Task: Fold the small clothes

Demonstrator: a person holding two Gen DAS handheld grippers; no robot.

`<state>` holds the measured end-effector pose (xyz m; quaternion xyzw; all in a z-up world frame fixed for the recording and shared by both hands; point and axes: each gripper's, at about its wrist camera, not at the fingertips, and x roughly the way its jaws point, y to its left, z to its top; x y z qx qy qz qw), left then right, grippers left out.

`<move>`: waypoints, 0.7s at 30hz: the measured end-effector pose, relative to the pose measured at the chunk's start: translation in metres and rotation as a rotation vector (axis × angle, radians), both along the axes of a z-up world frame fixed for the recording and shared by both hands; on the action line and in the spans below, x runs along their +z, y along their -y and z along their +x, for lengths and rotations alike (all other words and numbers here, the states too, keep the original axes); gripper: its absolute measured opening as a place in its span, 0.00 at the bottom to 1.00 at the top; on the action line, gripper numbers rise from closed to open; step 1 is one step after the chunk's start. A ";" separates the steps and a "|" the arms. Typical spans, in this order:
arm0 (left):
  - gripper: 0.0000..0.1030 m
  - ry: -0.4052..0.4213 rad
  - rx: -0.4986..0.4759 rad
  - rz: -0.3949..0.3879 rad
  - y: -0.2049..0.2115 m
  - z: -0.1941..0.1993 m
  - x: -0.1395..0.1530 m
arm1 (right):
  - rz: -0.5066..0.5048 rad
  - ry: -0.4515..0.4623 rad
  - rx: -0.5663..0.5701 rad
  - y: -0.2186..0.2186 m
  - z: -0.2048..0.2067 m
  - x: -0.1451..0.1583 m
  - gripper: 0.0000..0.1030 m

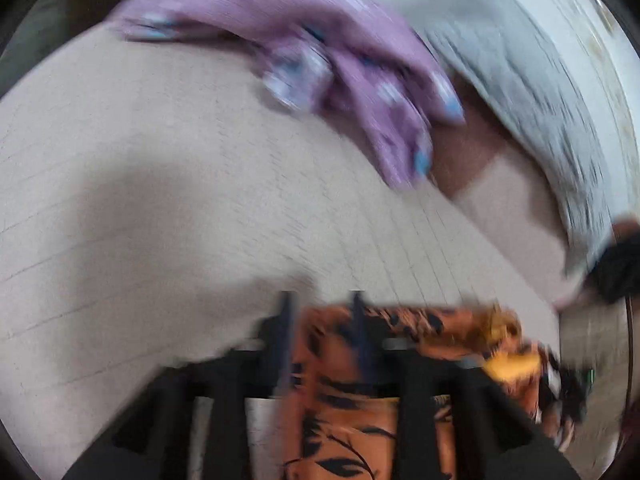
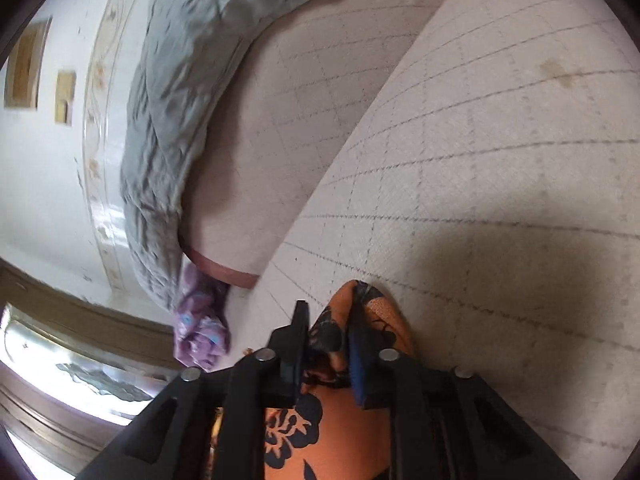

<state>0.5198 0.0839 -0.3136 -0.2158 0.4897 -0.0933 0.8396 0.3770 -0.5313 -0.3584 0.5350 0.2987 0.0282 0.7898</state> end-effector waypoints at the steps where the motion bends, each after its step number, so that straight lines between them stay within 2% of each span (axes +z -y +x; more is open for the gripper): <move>1: 0.45 0.038 0.072 -0.016 -0.012 -0.011 0.008 | -0.003 0.008 -0.019 0.002 -0.006 0.004 0.37; 2: 0.45 0.069 0.101 -0.048 -0.021 -0.020 0.015 | -0.014 0.033 -0.041 0.004 -0.016 0.014 0.62; 3: 0.47 0.091 0.112 -0.081 -0.028 -0.030 0.023 | -0.032 0.047 -0.058 0.005 -0.025 0.023 0.73; 4: 0.52 0.099 0.120 -0.088 -0.033 -0.043 0.031 | -0.059 0.062 -0.082 0.006 -0.035 0.033 0.75; 6: 0.63 0.083 0.118 -0.036 -0.036 -0.069 0.041 | -0.109 0.092 -0.062 0.004 -0.058 0.056 0.75; 7: 0.64 0.079 0.098 -0.020 -0.036 -0.085 0.043 | -0.139 0.081 -0.030 0.000 -0.069 0.066 0.75; 8: 0.65 0.076 0.084 -0.014 -0.035 -0.099 0.044 | -0.170 0.057 -0.009 -0.004 -0.080 0.073 0.75; 10: 0.79 0.038 0.071 0.000 -0.032 -0.125 0.036 | -0.211 0.006 0.034 -0.011 -0.096 0.078 0.75; 11: 0.81 0.015 0.066 -0.008 -0.030 -0.133 0.029 | -0.219 -0.025 0.060 -0.015 -0.104 0.076 0.75; 15: 0.81 -0.090 0.079 -0.084 -0.022 -0.150 -0.004 | -0.207 -0.150 0.113 -0.034 -0.131 0.051 0.75; 17: 0.82 -0.134 0.063 -0.084 -0.014 -0.145 -0.013 | -0.200 -0.199 0.118 -0.039 -0.141 0.033 0.75; 19: 0.81 -0.083 0.040 -0.069 -0.007 -0.142 -0.010 | -0.178 -0.237 0.122 -0.044 -0.140 0.016 0.75; 20: 0.81 -0.063 0.021 -0.082 -0.004 -0.139 -0.009 | -0.189 -0.225 0.124 -0.049 -0.139 0.012 0.75; 21: 0.71 -0.051 -0.001 -0.098 0.002 -0.135 -0.009 | -0.209 -0.208 0.137 -0.054 -0.135 0.013 0.74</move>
